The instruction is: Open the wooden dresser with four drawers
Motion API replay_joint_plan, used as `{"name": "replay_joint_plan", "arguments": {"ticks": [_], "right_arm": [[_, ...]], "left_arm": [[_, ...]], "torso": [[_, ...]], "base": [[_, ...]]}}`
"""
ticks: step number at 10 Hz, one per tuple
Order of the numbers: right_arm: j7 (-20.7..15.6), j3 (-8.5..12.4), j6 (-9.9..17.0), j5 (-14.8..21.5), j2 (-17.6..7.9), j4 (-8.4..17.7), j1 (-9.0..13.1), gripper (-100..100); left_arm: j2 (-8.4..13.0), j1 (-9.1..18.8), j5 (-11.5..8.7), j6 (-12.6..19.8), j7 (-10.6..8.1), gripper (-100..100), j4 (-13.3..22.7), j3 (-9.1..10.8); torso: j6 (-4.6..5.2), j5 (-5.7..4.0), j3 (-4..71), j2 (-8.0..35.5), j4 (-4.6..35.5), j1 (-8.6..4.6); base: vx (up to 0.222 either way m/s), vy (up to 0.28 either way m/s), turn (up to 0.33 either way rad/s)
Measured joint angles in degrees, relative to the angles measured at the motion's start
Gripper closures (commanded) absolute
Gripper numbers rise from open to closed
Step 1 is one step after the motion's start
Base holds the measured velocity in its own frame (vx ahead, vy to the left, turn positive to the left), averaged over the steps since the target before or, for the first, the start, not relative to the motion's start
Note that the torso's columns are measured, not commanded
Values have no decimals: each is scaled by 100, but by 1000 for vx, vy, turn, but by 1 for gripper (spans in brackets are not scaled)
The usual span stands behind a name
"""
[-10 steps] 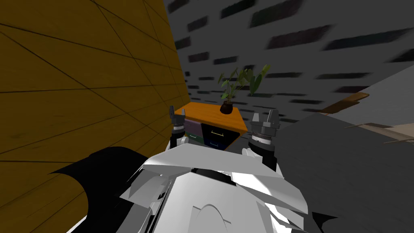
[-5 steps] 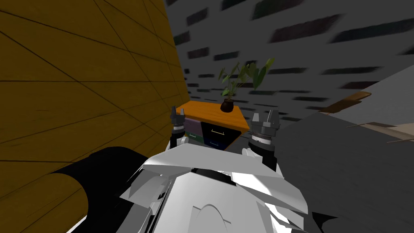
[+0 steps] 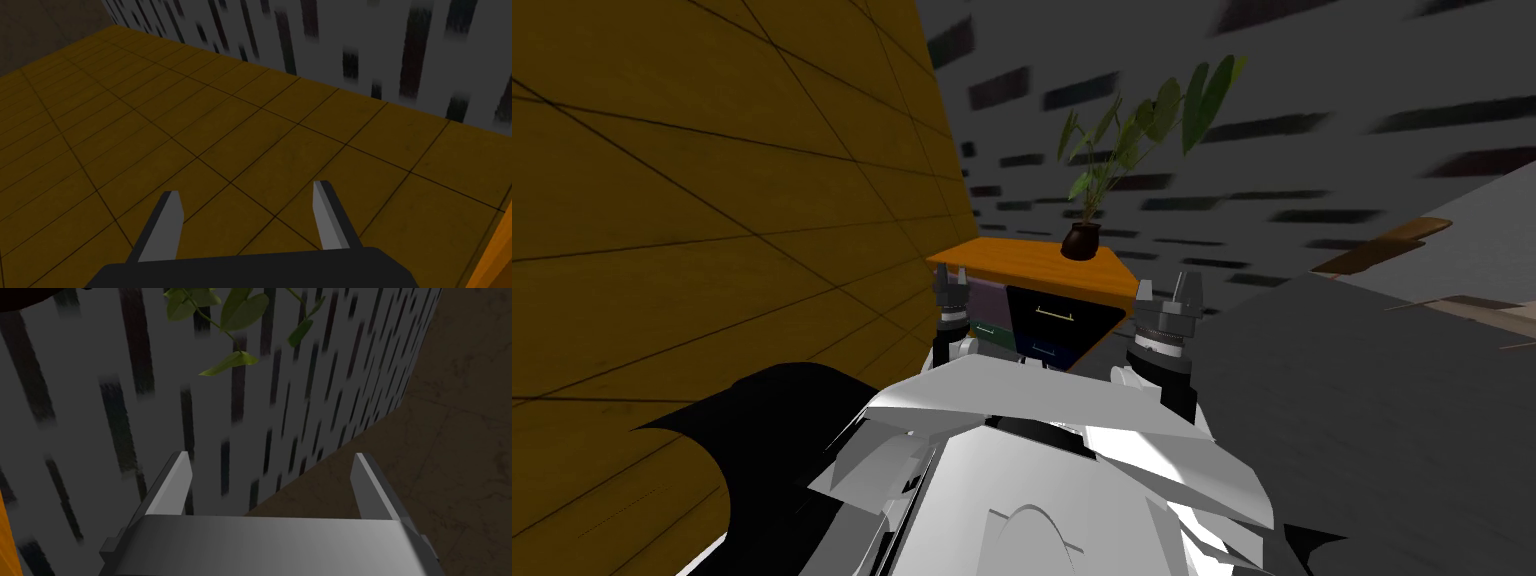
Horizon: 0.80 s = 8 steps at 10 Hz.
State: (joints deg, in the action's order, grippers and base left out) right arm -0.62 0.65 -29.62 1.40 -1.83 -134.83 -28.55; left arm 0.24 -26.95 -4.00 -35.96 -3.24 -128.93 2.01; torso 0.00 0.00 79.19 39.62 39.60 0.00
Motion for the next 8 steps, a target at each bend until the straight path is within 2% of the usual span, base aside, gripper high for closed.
{"name": "replay_joint_plan", "arguments": {"ticks": [2, 6, 8], "right_arm": [[0, 0, 1, 0, 0, 3, 0, 0], [0, -1, 1, 0, 1, 3, 0, 0], [0, -1, 1, 0, 1, 3, 0, 0]], "left_arm": [[253, 12, 7, 33, -3, -100, 61, -8], [699, 89, 94, 194, 27, -100, 404, -126], [778, 199, 144, 311, 45, -100, 689, -184]], "torso": [[0, -1, 505, 250, 246, -3], [1, -4, 533, 274, 270, -14], [0, 1, 538, 266, 268, 3]], "base": [[-14, -23, -20], [-37, -61, -51], [-41, -68, -52]]}}
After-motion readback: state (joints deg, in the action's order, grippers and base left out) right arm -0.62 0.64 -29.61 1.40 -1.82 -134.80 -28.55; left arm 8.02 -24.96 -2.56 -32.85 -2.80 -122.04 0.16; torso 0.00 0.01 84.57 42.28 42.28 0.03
